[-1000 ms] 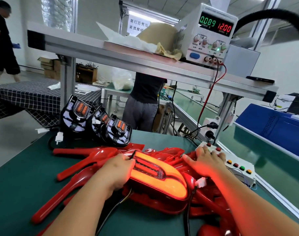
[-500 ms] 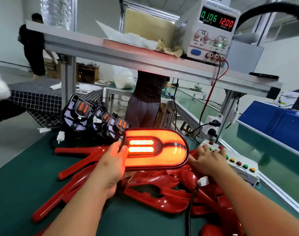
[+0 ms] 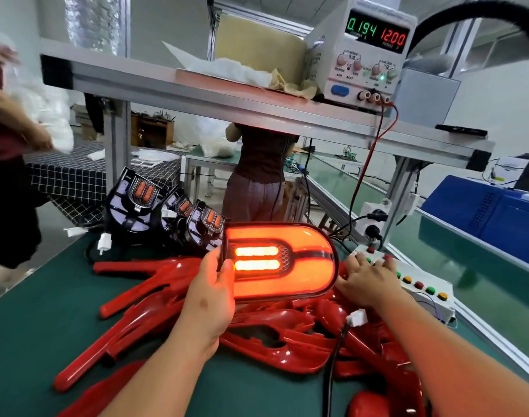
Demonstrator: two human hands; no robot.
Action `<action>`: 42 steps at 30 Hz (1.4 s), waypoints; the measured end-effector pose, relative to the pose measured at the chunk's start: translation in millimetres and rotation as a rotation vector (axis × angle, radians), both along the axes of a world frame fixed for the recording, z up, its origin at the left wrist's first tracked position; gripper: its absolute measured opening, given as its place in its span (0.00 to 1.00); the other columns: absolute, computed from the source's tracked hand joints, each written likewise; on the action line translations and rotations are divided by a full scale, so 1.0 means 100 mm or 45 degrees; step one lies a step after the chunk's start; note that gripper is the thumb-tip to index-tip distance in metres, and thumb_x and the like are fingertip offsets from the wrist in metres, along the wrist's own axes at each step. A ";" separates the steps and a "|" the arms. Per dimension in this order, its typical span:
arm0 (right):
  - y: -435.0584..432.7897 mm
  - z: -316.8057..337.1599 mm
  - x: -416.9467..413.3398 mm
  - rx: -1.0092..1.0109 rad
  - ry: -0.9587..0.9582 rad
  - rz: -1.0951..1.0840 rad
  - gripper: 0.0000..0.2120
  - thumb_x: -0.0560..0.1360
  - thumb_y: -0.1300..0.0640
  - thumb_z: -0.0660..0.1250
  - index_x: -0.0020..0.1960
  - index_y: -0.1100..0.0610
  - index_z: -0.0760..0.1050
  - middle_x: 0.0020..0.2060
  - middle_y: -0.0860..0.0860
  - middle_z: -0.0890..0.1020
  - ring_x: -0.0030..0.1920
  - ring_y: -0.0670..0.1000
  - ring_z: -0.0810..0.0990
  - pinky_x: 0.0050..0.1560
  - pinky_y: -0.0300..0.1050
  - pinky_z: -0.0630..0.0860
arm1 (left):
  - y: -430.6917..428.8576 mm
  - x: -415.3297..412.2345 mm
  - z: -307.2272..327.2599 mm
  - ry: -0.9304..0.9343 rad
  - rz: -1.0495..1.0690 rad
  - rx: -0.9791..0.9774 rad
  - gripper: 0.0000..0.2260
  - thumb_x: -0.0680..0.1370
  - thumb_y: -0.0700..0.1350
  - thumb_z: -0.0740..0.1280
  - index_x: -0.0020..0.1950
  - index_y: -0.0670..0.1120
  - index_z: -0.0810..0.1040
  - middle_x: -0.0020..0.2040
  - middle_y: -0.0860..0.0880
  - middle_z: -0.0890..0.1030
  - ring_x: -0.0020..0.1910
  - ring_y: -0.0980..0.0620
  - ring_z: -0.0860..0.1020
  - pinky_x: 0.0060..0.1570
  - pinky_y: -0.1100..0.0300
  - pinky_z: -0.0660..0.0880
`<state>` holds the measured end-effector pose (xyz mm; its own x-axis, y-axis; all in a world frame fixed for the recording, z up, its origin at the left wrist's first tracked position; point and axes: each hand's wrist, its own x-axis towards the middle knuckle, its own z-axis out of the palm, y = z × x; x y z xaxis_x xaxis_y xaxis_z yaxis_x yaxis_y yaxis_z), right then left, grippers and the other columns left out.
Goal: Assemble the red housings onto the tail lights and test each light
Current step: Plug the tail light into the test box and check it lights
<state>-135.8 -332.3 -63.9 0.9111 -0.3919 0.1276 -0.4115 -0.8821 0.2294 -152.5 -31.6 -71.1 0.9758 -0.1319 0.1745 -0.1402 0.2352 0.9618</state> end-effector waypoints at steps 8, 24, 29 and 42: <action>0.00 0.10 -0.10 0.145 -0.082 -0.011 0.45 0.69 0.24 0.39 0.72 0.53 0.62 0.76 0.53 0.62 0.73 0.60 0.63 0.71 0.63 0.51 | -0.04 0.02 -0.07 -0.007 -0.014 0.036 0.14 0.85 0.48 0.54 0.70 0.59 0.68 0.65 0.51 0.76 0.64 0.49 0.76 0.65 0.42 0.73; -0.32 0.02 -0.84 0.112 -0.143 -0.451 0.51 0.69 0.23 0.37 0.73 0.60 0.64 0.74 0.58 0.65 0.77 0.57 0.54 0.74 0.61 0.43 | -0.02 0.05 -0.08 0.030 0.023 0.011 0.14 0.85 0.46 0.53 0.54 0.64 0.74 0.55 0.52 0.81 0.53 0.51 0.81 0.43 0.55 0.78; -0.33 0.00 -0.84 0.077 -0.098 -0.424 0.51 0.69 0.22 0.38 0.74 0.59 0.62 0.74 0.59 0.64 0.77 0.57 0.53 0.74 0.59 0.39 | 0.00 0.06 -0.09 0.006 -0.004 -0.010 0.13 0.85 0.46 0.53 0.55 0.62 0.73 0.56 0.50 0.81 0.55 0.49 0.81 0.48 0.52 0.79; -0.30 0.00 -0.85 0.071 -0.113 -0.433 0.50 0.69 0.22 0.37 0.74 0.58 0.62 0.75 0.59 0.63 0.78 0.57 0.53 0.74 0.60 0.38 | 0.00 0.08 -0.11 -0.022 -0.005 0.013 0.15 0.85 0.47 0.54 0.52 0.66 0.74 0.56 0.51 0.82 0.55 0.49 0.81 0.47 0.53 0.79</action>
